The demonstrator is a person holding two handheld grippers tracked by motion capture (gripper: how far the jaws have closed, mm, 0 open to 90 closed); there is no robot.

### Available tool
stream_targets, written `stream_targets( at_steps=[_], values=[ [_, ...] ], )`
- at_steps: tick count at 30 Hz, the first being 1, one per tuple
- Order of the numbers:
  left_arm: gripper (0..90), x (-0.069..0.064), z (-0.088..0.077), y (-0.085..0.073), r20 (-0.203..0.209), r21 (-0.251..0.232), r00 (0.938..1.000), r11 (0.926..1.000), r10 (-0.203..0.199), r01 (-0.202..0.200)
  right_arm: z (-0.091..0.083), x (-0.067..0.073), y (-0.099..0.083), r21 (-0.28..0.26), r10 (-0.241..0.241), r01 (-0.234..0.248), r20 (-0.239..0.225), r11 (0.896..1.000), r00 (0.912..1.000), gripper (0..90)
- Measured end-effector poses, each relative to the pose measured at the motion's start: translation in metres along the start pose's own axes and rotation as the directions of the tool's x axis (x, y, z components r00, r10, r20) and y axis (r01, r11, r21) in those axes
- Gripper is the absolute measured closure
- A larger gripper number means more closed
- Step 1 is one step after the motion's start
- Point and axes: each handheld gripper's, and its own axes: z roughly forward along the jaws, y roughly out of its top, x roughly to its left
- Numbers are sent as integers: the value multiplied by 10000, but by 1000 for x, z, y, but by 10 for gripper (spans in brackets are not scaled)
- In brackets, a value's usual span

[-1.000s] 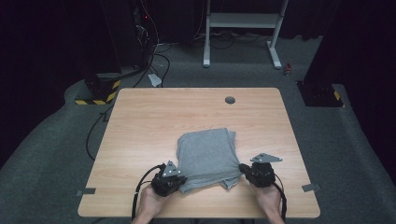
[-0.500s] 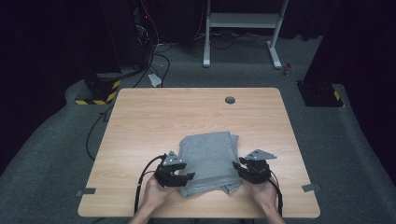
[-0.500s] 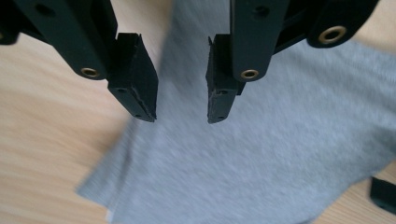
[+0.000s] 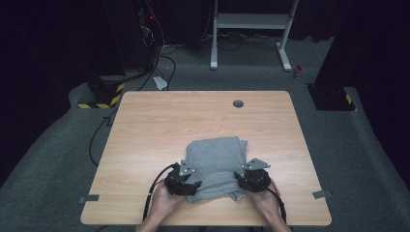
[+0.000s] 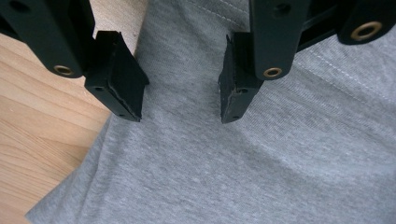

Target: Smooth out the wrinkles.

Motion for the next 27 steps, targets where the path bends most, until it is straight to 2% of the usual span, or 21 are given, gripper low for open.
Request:
stream_targets(
  at_steps=[2, 7, 13, 16, 21, 23, 24, 27],
  values=[
    [367, 1, 2, 2, -11, -24, 10000, 10000, -38, 38, 0, 0, 1, 15, -45, 45, 56, 10000, 10000, 496],
    [368, 12, 13, 13, -74, -93, 9995, 9995, -307, 307, 9, -5, 7, 21, 225, -226, 281, 9997, 9994, 498],
    [379, 27, 29, 28, -254, -323, 9948, 9947, -986, 977, 23, -21, 19, 97, 797, -801, 422, 9967, 9959, 497],
    [382, 35, 37, 37, -441, -319, 9916, 9922, -1215, 1202, 28, -28, 25, 92, 1008, -1012, 419, 9948, 9940, 499],
    [377, 47, 44, 50, -451, -49, 9885, 9895, -1445, 1445, 39, -38, 36, 172, 1174, -1187, 638, 9928, 9910, 498],
    [367, 43, 37, 51, -144, -285, 9859, 9856, -1669, 1665, 36, -38, 39, 126, 1405, -1416, 622, 9898, 9881, 492],
    [371, 40, 33, 50, -59, -426, 9879, 9871, -1549, 1545, 31, -36, 38, -33, 1484, -1484, 565, 9889, 9873, 495],
    [374, 28, 22, 44, 54, -442, 9915, 9905, -1303, 1304, 20, -27, 32, -357, 1384, -1372, 328, 9899, 9898, 500]
  ],
)
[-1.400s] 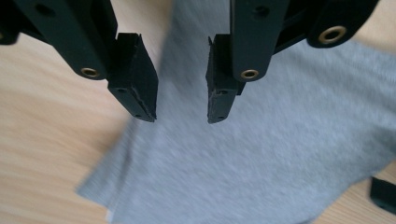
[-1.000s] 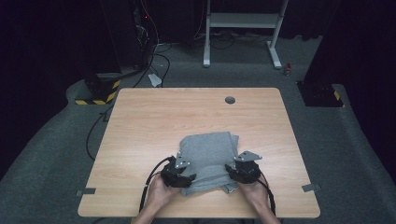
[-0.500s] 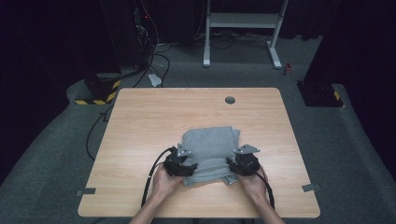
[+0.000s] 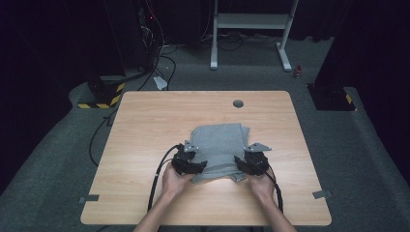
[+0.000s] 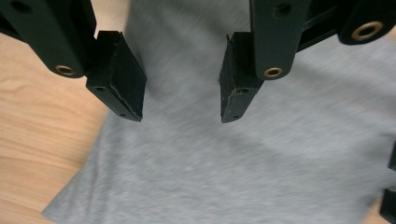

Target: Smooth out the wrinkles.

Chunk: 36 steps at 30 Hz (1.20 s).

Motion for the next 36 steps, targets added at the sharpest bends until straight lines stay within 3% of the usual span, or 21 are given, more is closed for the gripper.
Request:
stream_targets(
  at_steps=[5, 8, 12, 16, 19, 21, 24, 26, 29, 33, 36],
  values=[
    [376, -6, -4, -16, -184, 264, 9988, 9986, 456, -451, -9, 5, -15, 78, -146, 148, -204, 9999, 9997, 498],
    [375, 0, -4, -23, -60, 223, 10000, 9997, 46, -44, -7, 1, -21, 198, 10, -6, -203, 9998, 9998, 494],
    [374, 2, -8, -28, -148, 62, 9998, 9999, 119, -118, -8, 0, -21, 204, -70, 74, -190, 9998, 9998, 492],
    [368, 3, -12, -30, -12, -204, 10000, 9998, -63, 62, -11, -1, -22, 72, 53, -51, -325, 10000, 9995, 489],
    [367, -3, -22, -30, 336, -692, 9994, 9976, -13, 36, -16, -2, -23, -122, 140, -144, -351, 9998, 9993, 490],
    [369, -9, -24, -32, 299, -594, 9990, 9977, 331, -313, -19, -2, -23, -188, 130, -137, -358, 9997, 9993, 490],
    [383, -13, -21, -38, 45, -67, 9977, 9976, 683, -683, -20, -1, -26, -32, 35, -36, -339, 10000, 9994, 489],
    [387, -11, -19, -44, -104, 209, 9975, 9974, 695, -693, -18, 0, -29, 185, -153, 157, -207, 9997, 9997, 487],
    [392, -8, -22, -48, -60, 54, 9981, 9981, 613, -612, -17, -1, -34, 130, -406, 407, -73, 9991, 9991, 483],
    [373, -3, -25, -49, 90, 7, 9995, 9995, 305, -306, -20, -3, -34, 55, -238, 238, -94, 9997, 9997, 479],
    [361, -2, -34, -50, 255, -479, 9996, 9988, 114, -101, -31, -8, -30, -333, -40, 37, -99, 9994, 9999, 484]
  ],
)
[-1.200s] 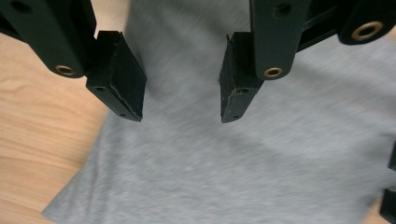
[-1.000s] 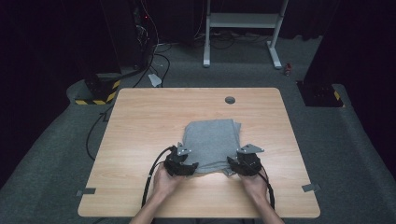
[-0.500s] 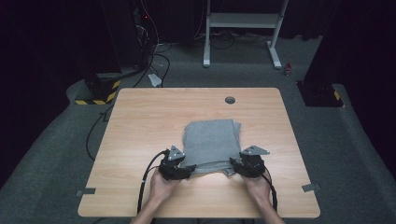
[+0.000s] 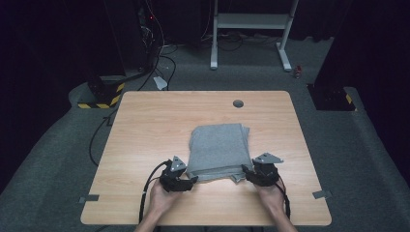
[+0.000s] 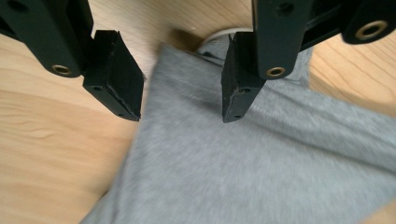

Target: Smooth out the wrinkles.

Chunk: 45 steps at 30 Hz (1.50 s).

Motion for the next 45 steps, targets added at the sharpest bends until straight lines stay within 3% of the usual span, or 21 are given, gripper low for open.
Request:
stream_targets(
  at_steps=[5, 7, 12, 19, 24, 35, 41, 45],
  values=[
    [348, 2, -14, -2, 180, -588, 9997, 9981, -162, 172, -14, -13, -1, -364, 434, -437, -92, 9984, 9990, 482],
    [345, 6, -21, -3, 244, -874, 9988, 9952, -424, 444, -19, -18, -2, -436, 675, -679, -120, 9967, 9976, 482],
    [340, 20, -36, -5, -74, -1375, 9953, 9860, -965, 946, -30, -25, -3, -789, 951, -954, -77, 9923, 9954, 481],
    [336, 39, -47, -11, -612, -1650, 9875, 9772, -1454, 1336, -40, -35, -6, -1113, 1301, -1292, 7, 9853, 9915, 477],
    [330, 51, -51, -16, -943, -1709, 9787, 9715, -1822, 1644, -45, -44, -10, -1334, 1507, -1480, 103, 9799, 9885, 472],
    [328, 67, -50, -23, -1584, -1644, 9639, 9683, -2140, 1880, -53, -64, -25, -1476, 2147, -2060, 456, 9674, 9756, 464],
    [328, 77, -47, -31, -2222, -1500, 9460, 9670, -2359, 2059, -52, -73, -32, -1386, 2361, -2241, 770, 9646, 9687, 461],
    [323, 80, -46, -33, -2560, -1440, 9362, 9671, -2409, 2095, -48, -79, -38, -1108, 2353, -2231, 1121, 9685, 9654, 459]
  ],
)
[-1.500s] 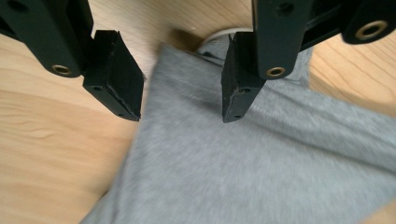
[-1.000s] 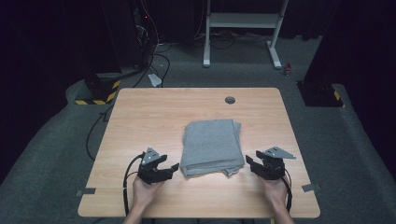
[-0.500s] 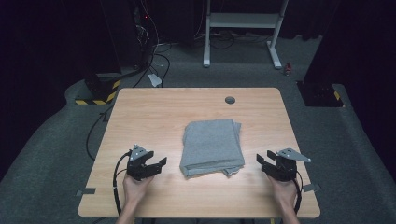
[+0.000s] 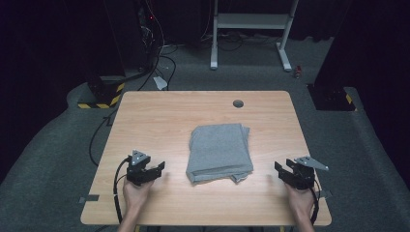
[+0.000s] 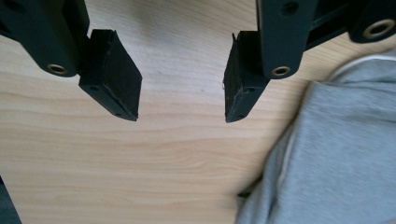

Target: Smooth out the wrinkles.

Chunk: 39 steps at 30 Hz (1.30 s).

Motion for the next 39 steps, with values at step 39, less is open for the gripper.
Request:
stream_targets(
  at_steps=[39],
  values=[
    [236, 3, 17, -8, -670, 815, 9960, 9952, 599, -544, 19, -7, -10, 1325, -679, 536, 1066, 9897, 9920, 316]
  ],
)
